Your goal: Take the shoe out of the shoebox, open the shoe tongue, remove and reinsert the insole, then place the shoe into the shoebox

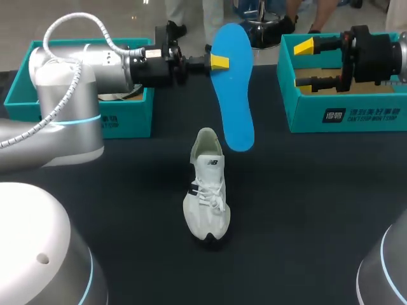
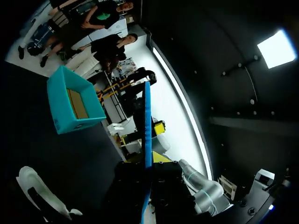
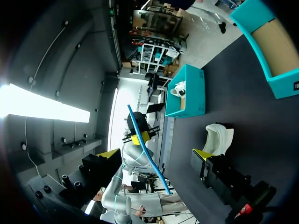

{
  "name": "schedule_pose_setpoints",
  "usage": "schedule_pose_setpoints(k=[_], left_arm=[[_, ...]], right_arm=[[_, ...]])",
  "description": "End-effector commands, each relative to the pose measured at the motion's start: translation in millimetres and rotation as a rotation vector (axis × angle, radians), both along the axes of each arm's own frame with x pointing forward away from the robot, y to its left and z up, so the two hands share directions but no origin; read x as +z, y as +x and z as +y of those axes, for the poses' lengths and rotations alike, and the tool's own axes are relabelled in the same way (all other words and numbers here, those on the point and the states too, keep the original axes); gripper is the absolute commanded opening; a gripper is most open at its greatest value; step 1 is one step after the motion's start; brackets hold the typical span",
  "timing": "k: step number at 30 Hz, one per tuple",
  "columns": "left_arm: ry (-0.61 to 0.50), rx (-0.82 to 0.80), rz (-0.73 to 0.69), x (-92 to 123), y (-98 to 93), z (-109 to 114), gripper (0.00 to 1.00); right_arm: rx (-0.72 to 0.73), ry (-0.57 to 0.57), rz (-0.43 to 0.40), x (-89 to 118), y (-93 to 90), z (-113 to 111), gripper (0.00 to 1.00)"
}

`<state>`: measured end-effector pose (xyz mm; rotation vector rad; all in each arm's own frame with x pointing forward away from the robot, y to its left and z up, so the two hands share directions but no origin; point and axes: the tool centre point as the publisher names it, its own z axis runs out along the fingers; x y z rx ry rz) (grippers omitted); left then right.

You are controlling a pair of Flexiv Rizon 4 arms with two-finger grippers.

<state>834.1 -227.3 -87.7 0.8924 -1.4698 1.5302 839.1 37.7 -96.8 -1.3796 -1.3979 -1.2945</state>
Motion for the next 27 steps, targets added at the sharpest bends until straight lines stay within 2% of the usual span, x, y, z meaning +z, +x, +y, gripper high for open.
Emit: schedule_pose_setpoints(k=[1, 5, 11, 14, 15, 18, 27], left_arm=[[-0.018, -0.013, 0.011, -6.0, 2.9, -1.8, 0.0], [-0.029, -0.038, 0.041, -8.2, 4.2, 0.0, 0.0], [-0.037, -0.079, 0.181, -16.0, 8.9, 1.6, 0.0], [-0.026, -0.073, 0.184, -19.2, 11.0, -0.8, 0.0], [-0.027, -0.074, 0.195, -20.1, 11.6, -1.3, 0.0], [-0.039, -0.072, 0.233, -22.0, 13.6, -2.7, 0.0], [-0.023, -0.036, 0.297, -25.1, 18.6, -5.7, 0.0]], right_arm=[[0.0, -0.002, 0.001, 0.0, 0.5, 1.1, 1.0], [0.0, -0.002, 0.001, 0.0, 0.5, 1.1, 1.0], [0.0, -0.002, 0.001, 0.0, 0.5, 1.1, 1.0], [-0.004, -0.102, -0.004, 9.3, -0.2, 2.8, 1.0], [-0.011, -0.175, 0.003, 11.7, -0.9, 3.6, 1.0], [-0.035, -0.292, 0.012, 17.7, -5.0, 8.7, 1.0], [-0.059, -0.46, 0.006, 27.3, -16.8, 24.5, 1.0]])
